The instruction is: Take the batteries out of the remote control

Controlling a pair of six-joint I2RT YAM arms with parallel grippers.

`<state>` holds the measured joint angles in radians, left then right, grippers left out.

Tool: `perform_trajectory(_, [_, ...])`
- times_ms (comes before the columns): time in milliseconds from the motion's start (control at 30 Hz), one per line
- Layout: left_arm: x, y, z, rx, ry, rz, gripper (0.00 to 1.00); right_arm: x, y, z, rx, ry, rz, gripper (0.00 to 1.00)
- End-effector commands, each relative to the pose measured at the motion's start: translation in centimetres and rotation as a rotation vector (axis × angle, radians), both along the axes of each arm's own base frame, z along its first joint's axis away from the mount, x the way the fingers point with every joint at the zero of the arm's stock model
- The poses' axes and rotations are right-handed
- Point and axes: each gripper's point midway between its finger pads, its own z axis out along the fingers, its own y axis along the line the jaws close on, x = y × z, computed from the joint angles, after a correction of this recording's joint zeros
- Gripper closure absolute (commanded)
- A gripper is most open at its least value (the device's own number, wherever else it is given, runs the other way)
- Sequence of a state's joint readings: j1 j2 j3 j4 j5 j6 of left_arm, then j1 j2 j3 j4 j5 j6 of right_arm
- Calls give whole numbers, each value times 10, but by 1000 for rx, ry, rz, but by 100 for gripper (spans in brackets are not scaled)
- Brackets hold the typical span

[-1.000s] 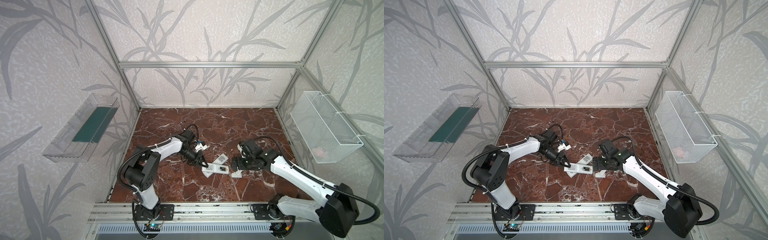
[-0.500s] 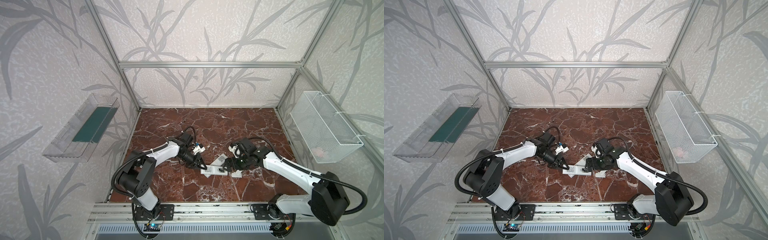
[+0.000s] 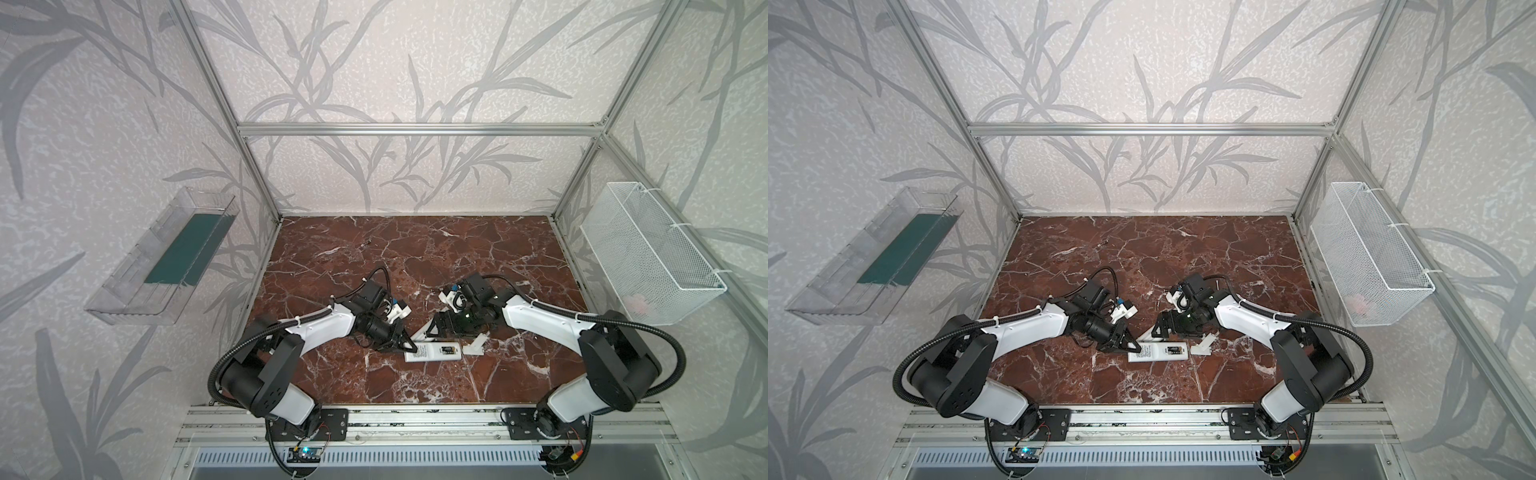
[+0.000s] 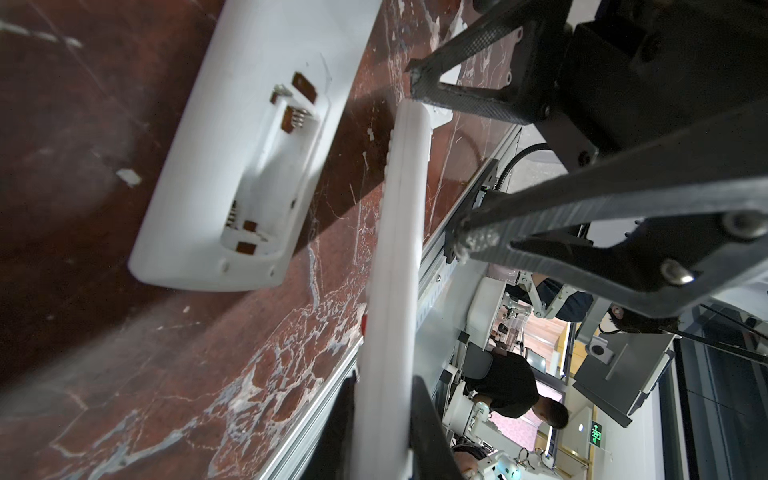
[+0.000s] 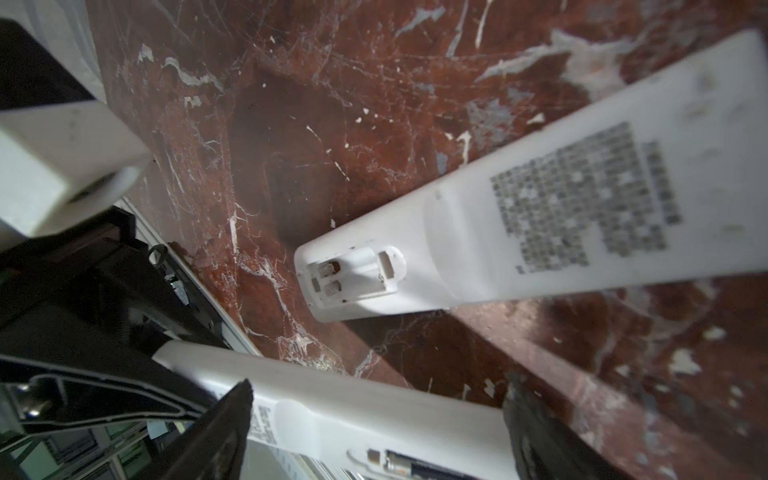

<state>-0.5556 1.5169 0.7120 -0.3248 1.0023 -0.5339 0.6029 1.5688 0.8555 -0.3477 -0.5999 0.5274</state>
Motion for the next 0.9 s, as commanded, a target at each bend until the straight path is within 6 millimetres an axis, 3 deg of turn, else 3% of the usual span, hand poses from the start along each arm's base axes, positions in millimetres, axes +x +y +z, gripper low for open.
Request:
perform_trajectory(0, [-9,34,-53,280,66,106,94,4,19,10,105,27,11,7])
perform_trajectory(233, [-8,34,-59,284,71,101,94,-2,35,4,170,104,3,7])
perform_trajectory(467, [-7,36,-67,285,81,109,94,-2,58,-19,203,180,-18,7])
perform_trajectory(867, [10,56,-77,277,82,193,94,33,89,-17,324,147,-80,7])
